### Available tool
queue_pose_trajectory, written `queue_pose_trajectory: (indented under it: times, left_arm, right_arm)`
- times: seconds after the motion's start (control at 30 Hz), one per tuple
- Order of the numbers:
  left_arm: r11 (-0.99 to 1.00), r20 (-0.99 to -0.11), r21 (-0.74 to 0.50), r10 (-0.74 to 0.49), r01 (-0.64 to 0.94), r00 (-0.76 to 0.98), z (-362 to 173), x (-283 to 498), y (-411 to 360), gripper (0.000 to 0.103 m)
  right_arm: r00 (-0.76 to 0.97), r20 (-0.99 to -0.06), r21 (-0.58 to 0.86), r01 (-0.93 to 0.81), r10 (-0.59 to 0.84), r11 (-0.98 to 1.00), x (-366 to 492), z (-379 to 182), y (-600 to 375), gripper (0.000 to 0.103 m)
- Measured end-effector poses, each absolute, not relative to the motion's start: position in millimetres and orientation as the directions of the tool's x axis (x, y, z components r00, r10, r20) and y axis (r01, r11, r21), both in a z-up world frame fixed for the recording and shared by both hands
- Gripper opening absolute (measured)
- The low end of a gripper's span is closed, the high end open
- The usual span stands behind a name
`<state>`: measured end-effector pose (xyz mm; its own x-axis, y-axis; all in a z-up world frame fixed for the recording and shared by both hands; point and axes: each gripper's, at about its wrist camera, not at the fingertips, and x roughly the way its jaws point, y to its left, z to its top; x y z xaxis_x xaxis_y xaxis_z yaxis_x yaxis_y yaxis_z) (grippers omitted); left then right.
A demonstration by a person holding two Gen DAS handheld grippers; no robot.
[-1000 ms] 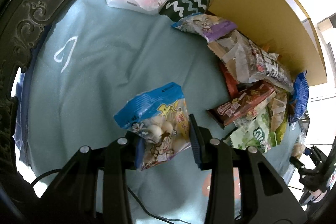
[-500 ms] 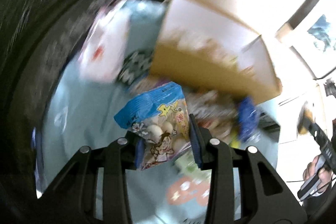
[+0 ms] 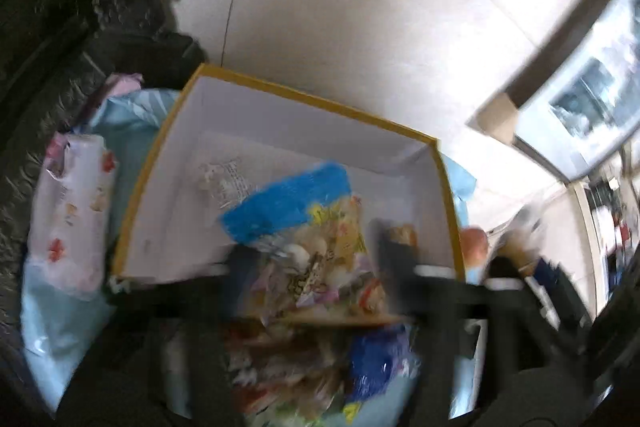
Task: Organize snacks
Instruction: 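Carry both snacks into the yellow box and open both tools, then grasp a brown chocolate wafer bar with the left tool while the right grasps a yellow wafer stick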
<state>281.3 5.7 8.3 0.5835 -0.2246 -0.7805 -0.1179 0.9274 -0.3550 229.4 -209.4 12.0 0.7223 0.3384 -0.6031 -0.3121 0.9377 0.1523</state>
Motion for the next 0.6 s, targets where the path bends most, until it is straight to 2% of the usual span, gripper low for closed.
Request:
queue_pose_trajectory:
  times: [0.07, 0.1, 0.13, 0.17, 0.37, 0.6]
  left_arm:
    - [0.923, -0.798, -0.328, -0.157, -0.201, 0.582, -1, 287, 10, 0.1]
    - [0.923, -0.802, -0.33, -0.164, -0.198, 0.574, -5, 287, 11, 0.1]
    - [0.927, -0.807, -0.327, -0.172, -0.184, 0.565, -8, 287, 12, 0.1]
    - [0.935, -0.813, -0.309, -0.165, -0.173, 0.558, -12, 285, 13, 0.1]
    - [0.953, -0.843, -0.257, -0.139, -0.161, 0.52, -27, 252, 32, 0.1]
    - [0.939, -0.863, -0.257, -0.117, -0.229, 0.492, -32, 199, 65, 0.1]
  right_arm:
    - [0.712, -0.649, 0.104, -0.269, 0.27, 0.958, 241, 2, -207, 0.063]
    - [0.721, -0.633, 0.107, -0.277, 0.28, 0.955, 239, 2, -210, 0.067]
    - [0.728, -0.617, 0.118, -0.288, 0.297, 0.95, 234, 1, -214, 0.076]
    - [0.729, -0.611, 0.13, -0.294, 0.31, 0.947, 230, -1, -218, 0.078]
    - [0.664, -0.663, 0.182, -0.305, 0.345, 0.935, 203, -17, -234, 0.078]
    - [0.6, -0.732, 0.203, -0.26, 0.322, 0.944, 165, -34, -252, 0.079]
